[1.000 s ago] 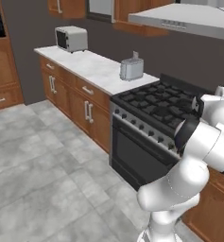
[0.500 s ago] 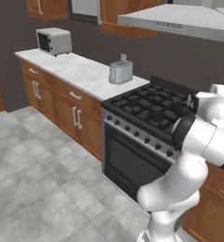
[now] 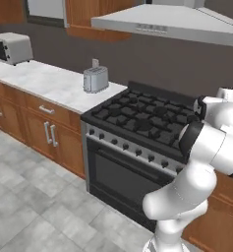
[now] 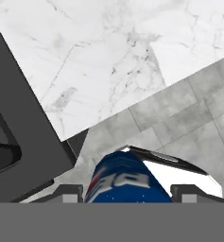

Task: Four empty soda cans are scattered around the kitchen. Gather all the cans and cluster them next to the stove for recycling.

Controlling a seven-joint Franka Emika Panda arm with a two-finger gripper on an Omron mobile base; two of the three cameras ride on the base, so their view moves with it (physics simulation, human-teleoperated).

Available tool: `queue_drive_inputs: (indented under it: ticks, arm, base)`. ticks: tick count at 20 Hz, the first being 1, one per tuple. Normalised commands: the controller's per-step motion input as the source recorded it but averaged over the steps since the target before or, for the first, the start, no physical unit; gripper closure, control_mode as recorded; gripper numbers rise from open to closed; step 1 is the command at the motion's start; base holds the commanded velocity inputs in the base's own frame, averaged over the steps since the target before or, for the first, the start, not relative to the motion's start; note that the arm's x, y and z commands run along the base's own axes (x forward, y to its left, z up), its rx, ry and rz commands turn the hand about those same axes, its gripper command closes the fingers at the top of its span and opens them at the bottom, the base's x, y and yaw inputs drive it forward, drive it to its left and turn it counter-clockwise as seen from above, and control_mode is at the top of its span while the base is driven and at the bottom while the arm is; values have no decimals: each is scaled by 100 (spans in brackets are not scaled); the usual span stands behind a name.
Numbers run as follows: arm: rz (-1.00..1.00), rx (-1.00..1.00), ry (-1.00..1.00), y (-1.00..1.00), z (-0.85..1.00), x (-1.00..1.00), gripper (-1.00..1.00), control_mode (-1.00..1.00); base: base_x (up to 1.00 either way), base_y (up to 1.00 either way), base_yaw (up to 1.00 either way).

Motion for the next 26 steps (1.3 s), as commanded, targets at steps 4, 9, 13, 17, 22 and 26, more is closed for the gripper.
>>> queue_drive_inputs:
  ticks: [4, 9, 13, 17, 22, 26]
  arm:
    - [0, 0, 0, 0, 0, 0, 100, 100]
    - [0, 0, 0, 0, 0, 0, 100, 100]
    - [0, 0, 0, 0, 0, 0, 100, 100]
    - [0, 0, 0, 0, 0, 0, 100, 100]
    - [0, 0, 0, 0, 0, 0, 100, 100]
    - [0, 0, 0, 0, 0, 0, 100, 100]
  base:
    - [28, 19, -40]
    - [28, 17, -40]
    - [30, 20, -37]
    - [32, 22, -34]
    - [57, 32, -24]
    - [57, 0, -5]
